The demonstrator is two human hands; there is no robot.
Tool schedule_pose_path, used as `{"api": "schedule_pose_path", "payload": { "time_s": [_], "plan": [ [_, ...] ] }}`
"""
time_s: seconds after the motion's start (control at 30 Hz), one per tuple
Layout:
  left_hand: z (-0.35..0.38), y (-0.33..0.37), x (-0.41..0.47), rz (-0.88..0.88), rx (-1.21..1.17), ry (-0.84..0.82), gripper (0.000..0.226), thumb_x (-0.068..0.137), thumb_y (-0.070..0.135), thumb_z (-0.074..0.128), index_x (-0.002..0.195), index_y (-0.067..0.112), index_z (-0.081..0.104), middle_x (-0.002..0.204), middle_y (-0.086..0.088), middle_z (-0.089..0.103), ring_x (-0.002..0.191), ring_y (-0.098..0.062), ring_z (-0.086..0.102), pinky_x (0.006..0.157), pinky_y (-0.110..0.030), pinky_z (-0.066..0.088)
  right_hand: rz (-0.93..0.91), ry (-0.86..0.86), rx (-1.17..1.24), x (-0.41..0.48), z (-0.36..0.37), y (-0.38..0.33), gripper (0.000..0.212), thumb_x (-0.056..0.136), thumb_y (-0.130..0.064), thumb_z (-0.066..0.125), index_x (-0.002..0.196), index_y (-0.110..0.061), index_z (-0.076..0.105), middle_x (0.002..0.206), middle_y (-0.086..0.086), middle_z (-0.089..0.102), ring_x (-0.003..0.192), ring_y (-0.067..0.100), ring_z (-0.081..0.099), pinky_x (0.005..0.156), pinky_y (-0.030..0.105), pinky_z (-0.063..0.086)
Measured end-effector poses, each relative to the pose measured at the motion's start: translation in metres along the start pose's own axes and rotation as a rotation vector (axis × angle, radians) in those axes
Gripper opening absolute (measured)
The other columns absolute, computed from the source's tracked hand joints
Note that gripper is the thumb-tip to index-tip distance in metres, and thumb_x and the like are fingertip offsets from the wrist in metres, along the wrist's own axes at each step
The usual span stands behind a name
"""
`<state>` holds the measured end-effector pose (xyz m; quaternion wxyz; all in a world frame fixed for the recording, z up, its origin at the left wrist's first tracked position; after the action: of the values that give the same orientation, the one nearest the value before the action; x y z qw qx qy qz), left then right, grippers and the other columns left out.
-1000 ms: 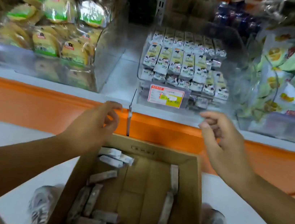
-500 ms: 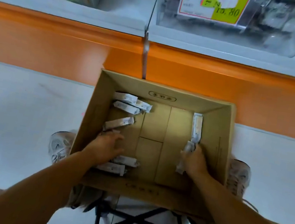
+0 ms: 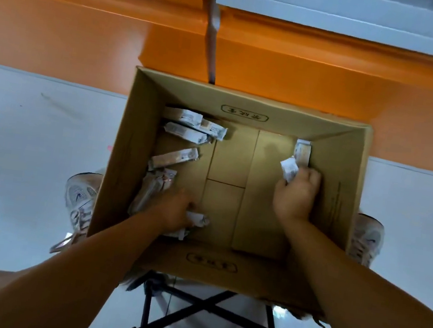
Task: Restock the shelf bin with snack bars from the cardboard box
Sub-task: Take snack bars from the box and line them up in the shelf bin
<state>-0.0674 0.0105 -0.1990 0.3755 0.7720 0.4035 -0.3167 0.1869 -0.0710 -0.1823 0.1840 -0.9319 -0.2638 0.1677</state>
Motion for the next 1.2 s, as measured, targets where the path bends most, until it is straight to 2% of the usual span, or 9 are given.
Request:
{"api": "schedule_pose_path", "payload": {
  "time_s": [0.07,0.13,0.37,0.57,0.67,0.8,0.97,1.1,1.2],
  "plan": [
    [0.001,-0.003,0.002,-0.004,0.003,0.014,0.019,0.085,0.036,0.07,0.081,0.018,0.073,0.089,-0.003,0.069,0.082,-0.022,0.064,0.074,-0.039,0.056,-0.032,-0.037,-0.066,0.011,0.004,-0.006,0.052,0.086,-0.013,0.06,0.135,-0.003,0.048,0.144,0.018,0.039,0.125,0.036,0.038,0.108,0.038,0.03],
    [0.004,-0.008,0.005,0.001,-0.031,0.03,0.02,0.084,0.034,0.07,0.075,0.017,0.073,0.08,-0.004,0.068,0.075,-0.019,0.064,0.071,-0.042,0.057,-0.034,-0.052,-0.113,0.014,0.007,-0.009,0.055,0.088,-0.019,0.059,0.14,-0.009,0.044,0.15,0.012,0.036,0.128,0.035,0.034,0.108,0.037,0.027],
    [0.0,0.001,-0.001,0.057,-0.055,0.099,0.028,0.08,0.042,0.075,0.102,0.026,0.068,0.104,0.007,0.055,0.099,-0.016,0.055,0.087,-0.037,0.05,-0.102,-0.138,-0.061,0.001,0.012,-0.01,0.05,0.08,-0.011,0.064,0.129,-0.017,0.054,0.122,0.014,0.04,0.103,0.032,0.05,0.088,0.034,0.045],
    [0.004,0.002,-0.004,0.052,0.101,0.103,0.04,0.083,0.037,0.072,0.118,0.023,0.062,0.121,-0.001,0.055,0.111,-0.021,0.052,0.091,-0.035,0.043,0.003,-0.32,-0.113,-0.006,0.021,0.003,0.053,0.083,-0.015,0.069,0.133,-0.02,0.051,0.127,0.015,0.037,0.112,0.035,0.047,0.095,0.037,0.043],
    [-0.003,0.004,-0.007,-0.001,-0.196,0.155,0.031,0.089,0.03,0.067,0.116,0.016,0.062,0.112,-0.004,0.061,0.103,-0.022,0.059,0.086,-0.036,0.051,0.031,-0.421,-0.031,-0.012,0.016,-0.004,0.05,0.081,-0.011,0.066,0.128,-0.021,0.053,0.121,0.011,0.042,0.101,0.032,0.054,0.08,0.032,0.045],
    [-0.023,0.01,-0.007,-0.14,-0.694,0.268,0.024,0.09,0.033,0.068,0.104,0.019,0.055,0.094,0.001,0.064,0.086,-0.017,0.065,0.07,-0.032,0.054,0.051,-0.535,0.371,-0.038,0.007,-0.027,0.041,0.077,-0.004,0.065,0.109,-0.028,0.057,0.102,-0.002,0.061,0.097,0.023,0.06,0.067,0.026,0.045],
    [-0.041,0.044,-0.012,-0.056,-1.131,0.165,0.041,0.086,0.034,0.07,0.117,0.008,0.06,0.081,0.0,0.064,0.061,-0.009,0.058,0.055,-0.022,0.044,0.087,-0.669,0.719,-0.066,-0.011,-0.072,0.079,0.081,0.004,0.064,0.138,-0.043,0.038,0.115,-0.011,0.059,0.079,0.006,0.059,0.051,0.011,0.045],
    [-0.054,0.063,-0.026,0.067,-1.334,0.073,0.076,0.067,0.045,0.079,0.114,-0.011,0.058,0.1,-0.018,0.056,0.077,-0.029,0.046,0.071,-0.041,0.033,0.141,-0.668,0.773,-0.076,-0.04,-0.078,0.05,0.08,-0.011,0.072,0.124,-0.026,0.052,0.104,-0.002,0.069,0.088,0.021,0.068,0.048,0.022,0.046],
    [-0.076,0.09,-0.057,0.196,-1.389,0.026,0.034,0.086,0.032,0.068,0.108,0.007,0.07,0.095,-0.013,0.072,0.084,-0.027,0.066,0.074,-0.032,0.046,0.132,-0.694,0.892,-0.084,-0.064,-0.087,0.045,0.08,-0.007,0.072,0.117,-0.028,0.057,0.103,0.006,0.072,0.092,0.033,0.07,0.066,0.051,0.054]
  ]
}}
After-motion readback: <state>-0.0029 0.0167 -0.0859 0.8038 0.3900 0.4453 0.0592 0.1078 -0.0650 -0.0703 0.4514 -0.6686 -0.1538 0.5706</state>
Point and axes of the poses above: each hand's wrist, its own x-axis towards the middle knuckle, its own z-axis out of the palm, y = z × x, the point moved 6 cm from there along x, towards the middle knuckle
